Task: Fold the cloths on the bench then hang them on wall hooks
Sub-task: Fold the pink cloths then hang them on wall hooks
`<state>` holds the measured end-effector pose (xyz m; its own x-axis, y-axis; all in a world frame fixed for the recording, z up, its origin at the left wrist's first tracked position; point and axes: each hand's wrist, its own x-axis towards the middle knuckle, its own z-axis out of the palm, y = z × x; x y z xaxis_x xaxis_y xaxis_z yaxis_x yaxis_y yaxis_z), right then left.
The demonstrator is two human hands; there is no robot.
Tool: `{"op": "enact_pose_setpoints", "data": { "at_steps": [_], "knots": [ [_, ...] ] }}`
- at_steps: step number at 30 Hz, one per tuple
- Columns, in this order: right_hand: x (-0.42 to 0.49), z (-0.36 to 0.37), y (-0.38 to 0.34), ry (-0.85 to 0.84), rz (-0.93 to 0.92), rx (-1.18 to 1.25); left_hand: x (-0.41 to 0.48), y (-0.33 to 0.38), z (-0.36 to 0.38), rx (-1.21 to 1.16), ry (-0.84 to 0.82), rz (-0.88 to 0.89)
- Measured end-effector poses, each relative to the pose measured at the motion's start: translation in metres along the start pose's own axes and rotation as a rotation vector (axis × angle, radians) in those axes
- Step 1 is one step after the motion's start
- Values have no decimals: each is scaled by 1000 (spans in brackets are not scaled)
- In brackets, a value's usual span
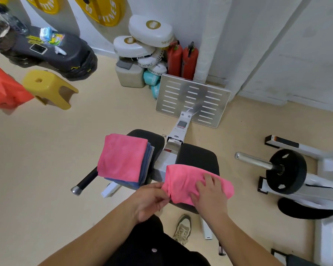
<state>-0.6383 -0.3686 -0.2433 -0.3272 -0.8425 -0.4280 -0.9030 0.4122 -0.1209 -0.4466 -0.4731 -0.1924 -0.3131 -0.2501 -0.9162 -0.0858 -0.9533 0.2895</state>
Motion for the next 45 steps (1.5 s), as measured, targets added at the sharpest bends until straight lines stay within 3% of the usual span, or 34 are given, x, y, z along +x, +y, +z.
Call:
{"op": "enact_pose_setpoints", "data": {
  "at_steps": [8,13,17,22,24,32,35,37,40,43,45],
  "knots": [
    [-1,-15,-6,-32,5,11,19,-15,-19,401,463,86],
    [-2,-15,-3,-15,-6,64,29,-18,-11,551,348,84],
    [-6,-16,3,-12,-22,130,35,-17,-6,701,369,178],
    [-7,-27,9,-186,-7,205,45,-15,-1,871,319,253],
    [-4,-31,11,-227,-8,218,48,-15,-2,814,343,252],
    [1,-31,8,-187,9,257,37,-32,-24,47,369,164],
    [2,-32,6,-194,20,255,32,-35,-21,-52,418,103],
    [1,-34,6,-203,12,254,30,-36,-16,84,518,100],
    [-1,-36,10,-207,-4,263,25,-29,-2,518,548,175],
    [-3,-39,16,-220,-20,370,13,-15,22,826,497,488],
    [-2,-39,25,-95,23,454,13,-2,35,980,405,696]
  ]
}}
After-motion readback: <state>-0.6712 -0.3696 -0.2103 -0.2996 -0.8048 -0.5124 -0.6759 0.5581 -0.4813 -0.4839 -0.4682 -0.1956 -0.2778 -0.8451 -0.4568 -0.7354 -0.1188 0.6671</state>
